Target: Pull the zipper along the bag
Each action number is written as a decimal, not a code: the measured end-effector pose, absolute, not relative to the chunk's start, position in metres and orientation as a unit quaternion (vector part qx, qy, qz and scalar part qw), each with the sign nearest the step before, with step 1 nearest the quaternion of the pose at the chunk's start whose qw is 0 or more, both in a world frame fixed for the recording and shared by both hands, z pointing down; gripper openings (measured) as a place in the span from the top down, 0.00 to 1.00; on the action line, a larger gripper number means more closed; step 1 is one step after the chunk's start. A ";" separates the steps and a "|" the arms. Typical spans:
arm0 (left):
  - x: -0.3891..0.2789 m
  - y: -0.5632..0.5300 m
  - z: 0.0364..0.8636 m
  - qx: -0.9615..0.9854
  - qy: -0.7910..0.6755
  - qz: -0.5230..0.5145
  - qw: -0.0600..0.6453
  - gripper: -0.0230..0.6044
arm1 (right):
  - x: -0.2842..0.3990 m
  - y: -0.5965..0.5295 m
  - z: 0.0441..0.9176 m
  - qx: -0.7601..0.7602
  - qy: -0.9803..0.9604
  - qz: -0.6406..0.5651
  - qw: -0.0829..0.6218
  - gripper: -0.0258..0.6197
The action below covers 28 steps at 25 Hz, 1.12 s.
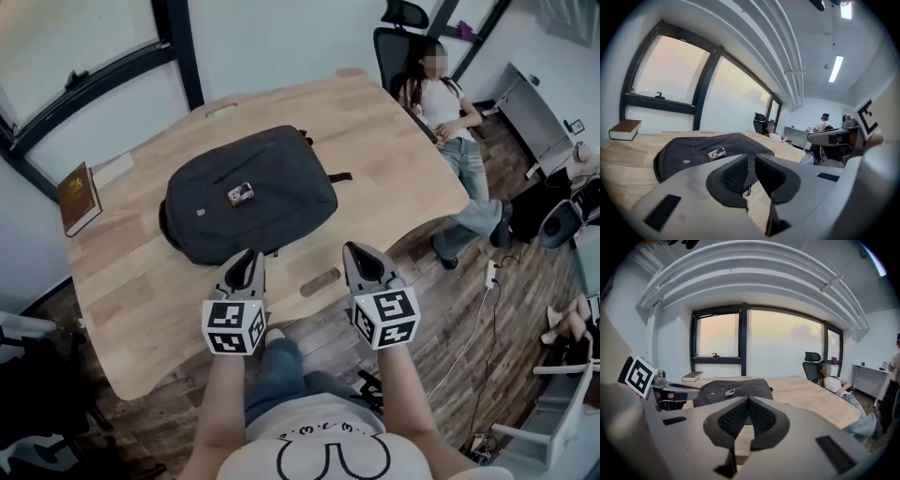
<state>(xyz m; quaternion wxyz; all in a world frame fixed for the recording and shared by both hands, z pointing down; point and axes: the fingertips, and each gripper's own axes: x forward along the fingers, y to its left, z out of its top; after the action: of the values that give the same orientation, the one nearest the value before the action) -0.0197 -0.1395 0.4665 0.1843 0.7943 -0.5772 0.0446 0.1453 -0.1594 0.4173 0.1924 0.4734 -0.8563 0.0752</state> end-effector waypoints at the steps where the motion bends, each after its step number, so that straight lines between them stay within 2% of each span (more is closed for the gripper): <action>1: -0.019 -0.143 0.470 0.795 -0.575 0.049 0.189 0.92 | 0.144 -0.166 0.422 0.470 -0.857 0.079 0.198 0.88; 2: -0.018 -0.146 0.473 0.795 -0.572 0.054 0.193 0.90 | 0.143 -0.173 0.425 0.468 -0.857 0.082 0.202 0.88; 4: -0.017 -0.148 0.480 0.795 -0.568 0.063 0.203 0.79 | 0.141 -0.185 0.432 0.463 -0.856 0.087 0.211 0.88; 5: -0.016 -0.147 0.485 0.793 -0.568 0.068 0.208 0.77 | 0.141 -0.189 0.435 0.460 -0.857 0.089 0.216 0.88; 19: 0.020 -0.146 0.576 0.729 -0.605 0.113 0.300 0.77 | 0.129 -0.251 0.479 0.352 -0.887 0.086 0.287 0.88; 28: 0.019 -0.168 0.617 0.658 -0.659 0.141 0.336 0.77 | 0.116 -0.291 0.502 0.294 -0.898 0.079 0.317 0.88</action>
<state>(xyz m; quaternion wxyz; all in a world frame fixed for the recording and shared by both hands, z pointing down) 0.0191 -0.1678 0.6169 0.3358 0.6575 -0.6595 0.1413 0.1156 -0.2906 0.5022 0.3171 0.2936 -0.8984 0.0788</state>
